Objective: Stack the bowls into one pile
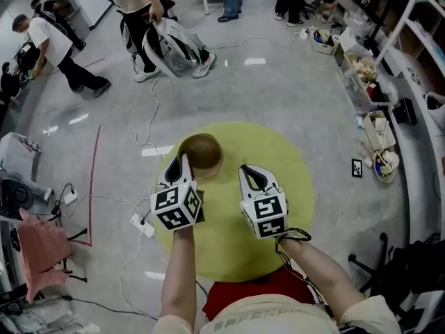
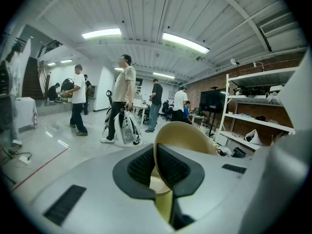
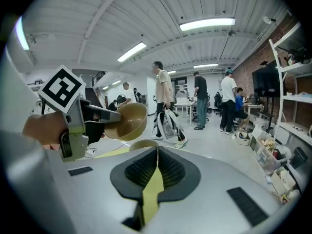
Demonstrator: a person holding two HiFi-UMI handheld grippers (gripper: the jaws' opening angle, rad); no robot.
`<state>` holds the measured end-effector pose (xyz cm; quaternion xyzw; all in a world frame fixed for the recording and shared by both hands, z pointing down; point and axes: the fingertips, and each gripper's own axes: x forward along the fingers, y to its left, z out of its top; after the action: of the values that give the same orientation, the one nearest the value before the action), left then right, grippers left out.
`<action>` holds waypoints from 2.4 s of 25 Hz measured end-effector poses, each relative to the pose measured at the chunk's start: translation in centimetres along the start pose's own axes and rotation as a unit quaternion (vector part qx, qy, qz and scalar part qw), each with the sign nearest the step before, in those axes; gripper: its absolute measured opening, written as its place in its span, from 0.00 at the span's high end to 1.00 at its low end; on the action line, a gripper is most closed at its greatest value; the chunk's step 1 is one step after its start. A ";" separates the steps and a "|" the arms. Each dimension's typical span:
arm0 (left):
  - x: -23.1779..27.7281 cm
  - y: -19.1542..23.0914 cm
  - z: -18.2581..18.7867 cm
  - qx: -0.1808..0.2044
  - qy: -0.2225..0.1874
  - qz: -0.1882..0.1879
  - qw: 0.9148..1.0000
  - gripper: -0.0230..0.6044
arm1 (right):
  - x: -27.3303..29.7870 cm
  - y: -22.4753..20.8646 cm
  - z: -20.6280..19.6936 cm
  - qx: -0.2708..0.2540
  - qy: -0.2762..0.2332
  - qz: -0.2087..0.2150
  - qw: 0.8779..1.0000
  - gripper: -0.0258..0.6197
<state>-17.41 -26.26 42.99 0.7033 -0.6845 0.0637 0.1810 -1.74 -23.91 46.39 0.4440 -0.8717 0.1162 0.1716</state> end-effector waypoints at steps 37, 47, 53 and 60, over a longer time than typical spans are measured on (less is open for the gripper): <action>12.0 3.5 -7.9 -0.009 0.079 0.050 0.996 0.91 | 9.9 -4.3 -5.4 0.027 0.070 0.020 0.997 0.90; 12.4 4.6 -8.8 -0.010 0.088 0.060 0.994 0.91 | 11.0 -3.7 -6.0 0.025 0.080 0.026 0.996 0.90; 12.6 4.9 -8.8 -0.005 0.086 0.063 0.994 0.90 | 11.3 -3.4 -6.1 0.025 0.084 0.027 0.996 0.90; 12.1 4.7 -8.3 0.000 0.085 0.064 0.994 0.86 | 10.7 -3.2 -5.8 0.022 0.082 0.028 0.996 0.90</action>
<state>-20.11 -34.74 55.53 0.6505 -0.7100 0.1344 0.2340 -3.84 -31.62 56.18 0.4120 -0.8641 0.1763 0.2291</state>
